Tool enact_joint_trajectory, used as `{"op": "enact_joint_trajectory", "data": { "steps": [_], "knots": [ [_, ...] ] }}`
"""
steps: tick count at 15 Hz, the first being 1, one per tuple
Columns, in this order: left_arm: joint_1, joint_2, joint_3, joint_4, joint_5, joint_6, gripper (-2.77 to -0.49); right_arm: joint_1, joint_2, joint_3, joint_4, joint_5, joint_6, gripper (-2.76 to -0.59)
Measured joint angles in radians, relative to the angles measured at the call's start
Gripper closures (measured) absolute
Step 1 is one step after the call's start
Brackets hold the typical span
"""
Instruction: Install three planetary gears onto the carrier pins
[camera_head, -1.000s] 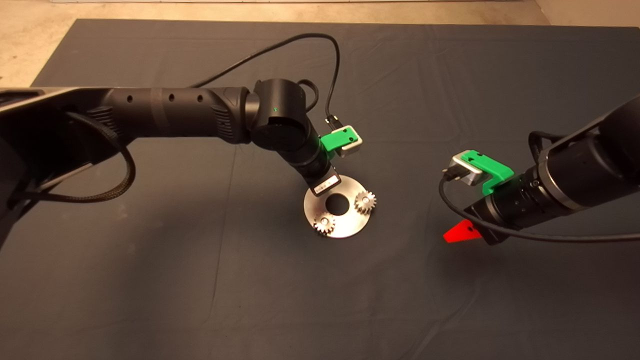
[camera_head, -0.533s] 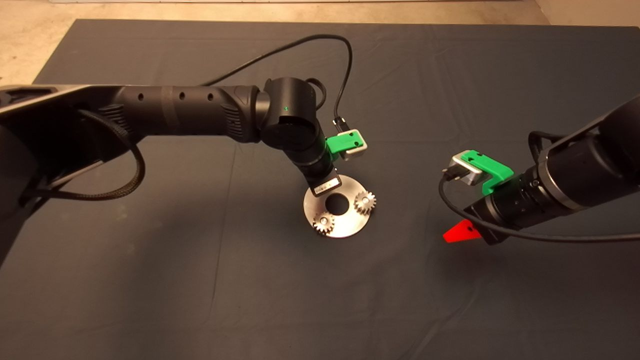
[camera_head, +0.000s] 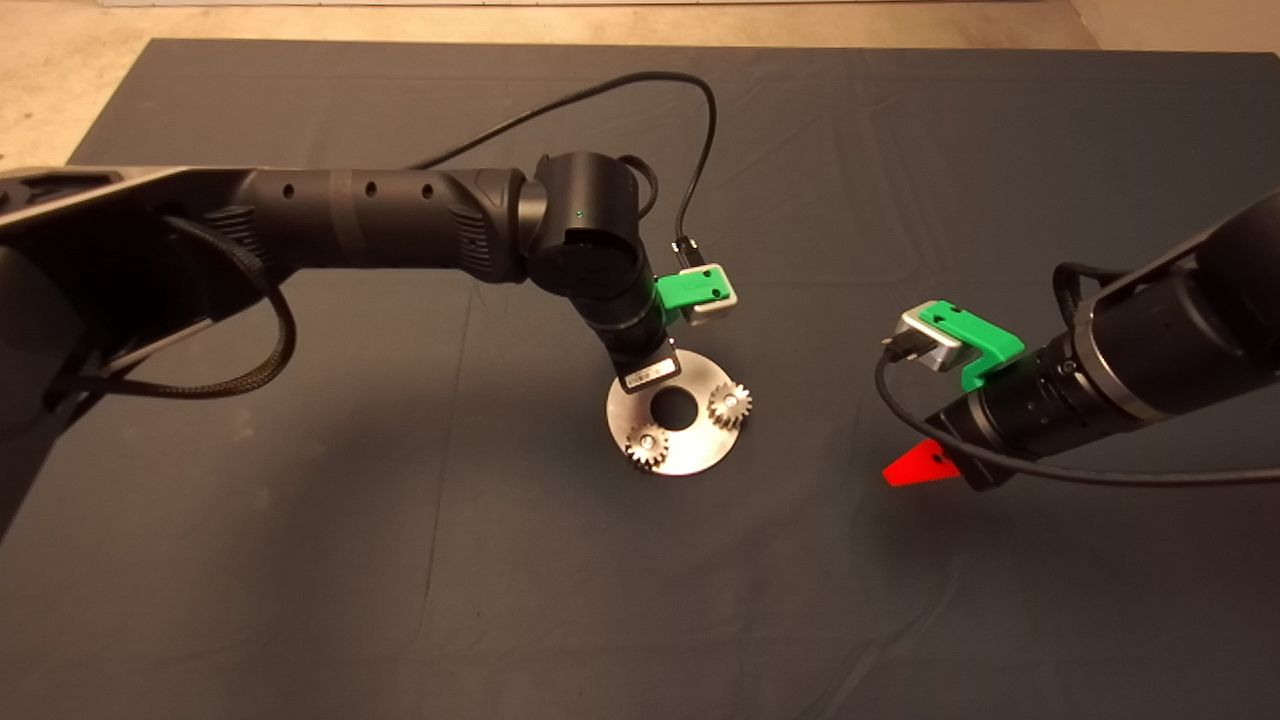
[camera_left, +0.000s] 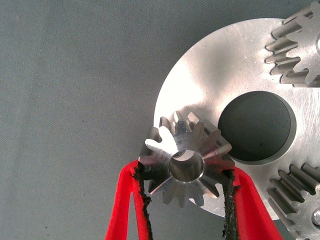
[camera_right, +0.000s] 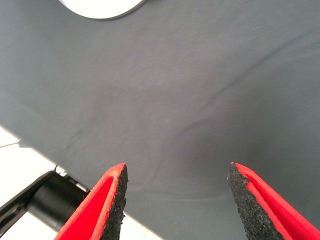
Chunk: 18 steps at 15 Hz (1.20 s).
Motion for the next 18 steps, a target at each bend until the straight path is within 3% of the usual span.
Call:
{"op": "enact_joint_trajectory", "data": {
  "steps": [1,2,4,6,9,12,16,18],
  "knots": [
    [0.0,-0.001,0.0,0.0,-0.001,0.002,-0.54,0.0,0.0,0.005,0.0,0.012,0.0,-1.47],
    [0.0,-0.004,-0.002,-0.003,-0.005,0.002,-0.54,0.0,0.003,0.013,0.0,0.039,0.002,-1.47],
    [-0.003,-0.005,-0.004,-0.007,-0.008,0.002,-0.53,0.0,0.022,0.016,0.0,0.053,0.004,-1.47],
    [-0.003,-0.003,-0.004,-0.007,-0.001,0.002,-0.53,0.0,0.022,0.016,0.0,0.053,0.004,-1.47],
    [-0.003,0.006,-0.004,-0.007,0.026,0.002,-0.53,0.0,0.021,0.016,0.0,0.05,0.004,-1.47],
    [-0.008,0.007,-0.007,-0.015,0.034,0.001,-0.53,0.0,0.019,0.016,0.0,0.05,0.004,-1.47],
    [-0.008,0.018,-0.017,-0.02,0.061,0.001,-0.52,0.0,0.019,0.016,0.0,0.049,0.004,-1.47],
    [-0.008,0.021,-0.021,-0.025,0.062,0.001,-0.52,0.0,0.019,0.016,0.0,0.049,0.004,-1.47]
  ]
}}
